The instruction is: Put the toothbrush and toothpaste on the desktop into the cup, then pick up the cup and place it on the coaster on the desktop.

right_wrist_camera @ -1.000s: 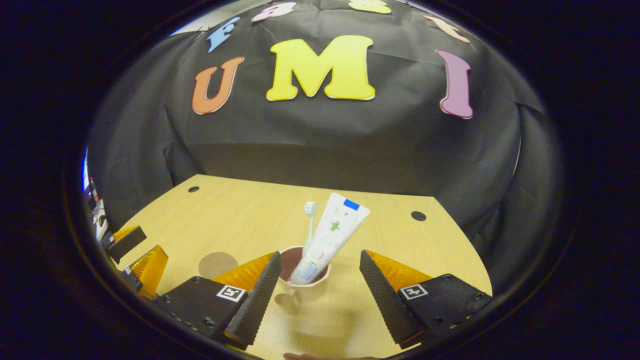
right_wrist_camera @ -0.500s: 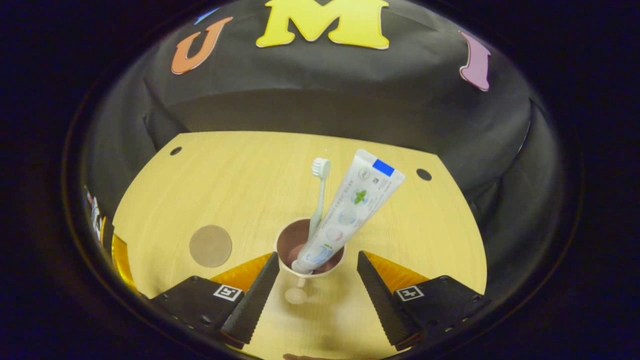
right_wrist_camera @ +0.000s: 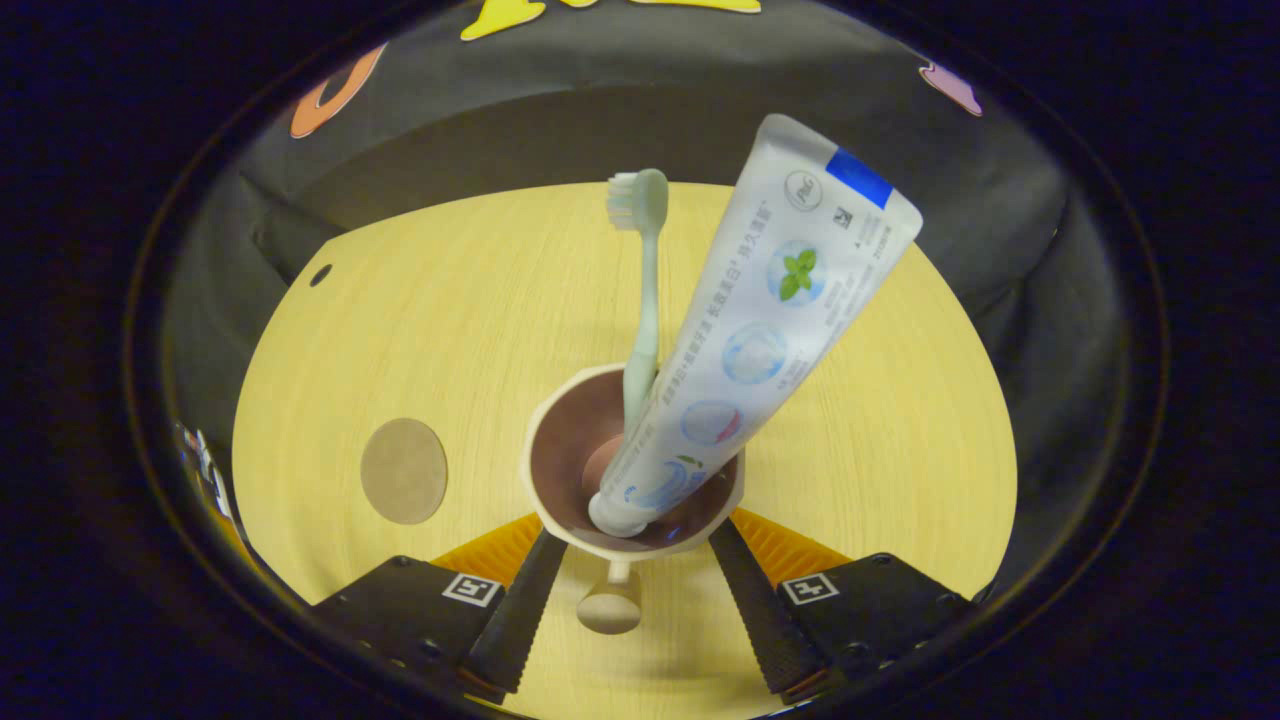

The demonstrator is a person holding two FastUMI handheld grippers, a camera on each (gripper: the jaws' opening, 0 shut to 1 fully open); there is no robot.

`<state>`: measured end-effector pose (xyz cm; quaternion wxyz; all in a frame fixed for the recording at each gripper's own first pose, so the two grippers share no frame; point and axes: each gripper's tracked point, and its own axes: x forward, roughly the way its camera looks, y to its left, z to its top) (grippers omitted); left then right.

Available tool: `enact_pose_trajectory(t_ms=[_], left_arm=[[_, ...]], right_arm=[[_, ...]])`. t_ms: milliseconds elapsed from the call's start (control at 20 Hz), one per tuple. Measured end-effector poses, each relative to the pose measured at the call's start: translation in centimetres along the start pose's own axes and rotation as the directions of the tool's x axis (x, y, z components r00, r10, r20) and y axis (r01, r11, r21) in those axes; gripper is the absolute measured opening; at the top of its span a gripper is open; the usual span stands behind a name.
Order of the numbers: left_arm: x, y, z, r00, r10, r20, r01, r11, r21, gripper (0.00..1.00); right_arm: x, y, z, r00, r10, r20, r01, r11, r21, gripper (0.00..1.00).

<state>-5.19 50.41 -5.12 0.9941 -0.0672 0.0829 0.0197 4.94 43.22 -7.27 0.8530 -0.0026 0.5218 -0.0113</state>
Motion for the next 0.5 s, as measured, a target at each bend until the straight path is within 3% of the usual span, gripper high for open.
enact_pose_trajectory(t_ms=[300,400,500], left_arm=[[-0.2,-0.1,-0.5,1.0,0.003,-0.006,-0.003,1.0,0.003,0.99],[-0.3,0.0,-0.9,1.0,0.009,-0.015,-0.009,1.0,0.018,0.99],[-0.4,-0.1,-1.2,1.0,0.008,-0.017,-0.008,1.0,0.023,0.99]], right_arm=[[1.2,0.1,-1.1,0.999,0.017,-0.045,-0.015,0.999,0.029,0.79],[1.8,0.2,-1.9,0.996,0.017,-0.086,-0.014,0.999,0.036,0.74],[2.3,0.2,-2.4,0.995,0.022,-0.099,-0.018,0.999,0.046,0.62]])
